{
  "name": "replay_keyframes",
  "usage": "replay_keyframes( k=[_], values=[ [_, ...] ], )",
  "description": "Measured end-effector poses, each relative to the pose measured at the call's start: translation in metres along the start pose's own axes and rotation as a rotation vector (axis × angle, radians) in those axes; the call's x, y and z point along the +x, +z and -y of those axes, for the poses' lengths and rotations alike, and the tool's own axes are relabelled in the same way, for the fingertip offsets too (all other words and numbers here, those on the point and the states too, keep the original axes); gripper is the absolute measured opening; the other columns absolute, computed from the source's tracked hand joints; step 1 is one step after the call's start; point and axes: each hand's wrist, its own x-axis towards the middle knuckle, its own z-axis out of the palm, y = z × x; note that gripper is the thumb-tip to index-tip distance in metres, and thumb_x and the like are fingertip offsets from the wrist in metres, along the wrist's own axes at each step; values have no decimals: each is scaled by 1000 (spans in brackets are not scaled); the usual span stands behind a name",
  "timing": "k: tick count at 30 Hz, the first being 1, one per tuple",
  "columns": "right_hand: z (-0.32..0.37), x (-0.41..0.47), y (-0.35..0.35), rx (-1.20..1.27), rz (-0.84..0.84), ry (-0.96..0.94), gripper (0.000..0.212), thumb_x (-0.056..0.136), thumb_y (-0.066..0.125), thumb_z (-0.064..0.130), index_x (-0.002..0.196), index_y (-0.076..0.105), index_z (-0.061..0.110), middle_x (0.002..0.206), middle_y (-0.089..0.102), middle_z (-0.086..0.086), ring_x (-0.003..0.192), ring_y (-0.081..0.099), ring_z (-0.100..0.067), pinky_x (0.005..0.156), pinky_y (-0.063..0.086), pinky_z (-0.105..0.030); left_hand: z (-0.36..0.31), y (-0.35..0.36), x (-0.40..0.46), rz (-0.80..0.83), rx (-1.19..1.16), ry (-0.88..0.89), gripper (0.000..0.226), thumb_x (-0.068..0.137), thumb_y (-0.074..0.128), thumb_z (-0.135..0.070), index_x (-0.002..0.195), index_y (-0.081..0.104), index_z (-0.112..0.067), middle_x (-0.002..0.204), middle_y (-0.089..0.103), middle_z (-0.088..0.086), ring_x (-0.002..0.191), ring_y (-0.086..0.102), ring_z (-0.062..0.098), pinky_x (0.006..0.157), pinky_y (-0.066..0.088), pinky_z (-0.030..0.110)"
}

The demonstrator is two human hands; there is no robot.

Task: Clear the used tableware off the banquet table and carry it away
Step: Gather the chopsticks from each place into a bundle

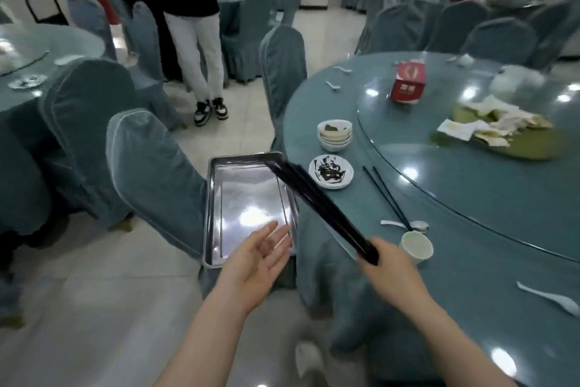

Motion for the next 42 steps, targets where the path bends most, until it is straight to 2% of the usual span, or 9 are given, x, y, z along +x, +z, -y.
replay_keyframes(
  k=[3,7,14,20,23,28,33,37,42],
  values=[
    [-37,45,-23,65,-129,141,10,82,60,28,74,59,24,61,57,5,58,56,-15,51,39,-28,-17,17,41,30,25,-31,27,95,47,-19,116,61,-10,115,69,9,106,62,23,95,45,35],
    [-84,117,-49,9,-164,288,17,83,61,28,69,56,20,63,59,2,58,54,-16,47,31,-25,-37,48,102,45,29,-47,31,94,46,-19,119,61,-10,114,70,10,106,64,23,91,47,36],
    [-147,213,-62,-169,-36,417,10,81,53,24,75,59,19,62,63,-1,60,59,-20,49,38,-25,-52,94,190,14,27,-67,28,92,48,-19,115,62,-11,108,72,8,101,66,21,85,49,35],
    [-163,255,-45,-122,79,492,6,78,56,21,82,59,20,69,64,-2,63,60,-20,48,39,-24,-53,103,230,-23,69,-131,25,95,44,-21,107,64,-13,100,75,5,99,66,20,83,48,35],
    [-163,268,-36,-127,130,501,13,80,60,26,77,50,19,71,59,-1,67,57,-21,47,35,-25,-57,107,246,-18,107,-161,24,95,44,-21,108,64,-14,100,75,4,95,68,19,81,48,34],
    [-162,277,-21,-118,141,500,14,84,59,24,90,54,12,84,63,-7,72,57,-22,59,47,-30,-59,112,262,-11,121,-189,23,94,45,-19,105,65,-13,97,75,4,81,73,17,82,49,33],
    [-168,272,-22,-80,20,433,36,83,63,52,101,66,21,99,65,-2,88,61,-22,67,45,-30,-58,115,276,-7,161,-221,24,95,44,-19,104,65,-13,96,75,3,79,73,16,84,49,33],
    [-188,252,-33,-35,-116,558,17,91,54,32,96,65,21,98,71,-2,80,57,-20,71,43,-29,-49,122,285,11,176,-270,23,94,46,-18,106,64,-14,94,75,2,76,73,15,81,49,32],
    [-212,208,-39,-39,16,750,8,82,63,21,90,60,19,95,67,-5,84,57,-23,69,38,-24,-34,137,293,63,203,-316,21,93,49,-18,105,65,-15,95,75,2,76,73,15,82,50,33]
  ],
)
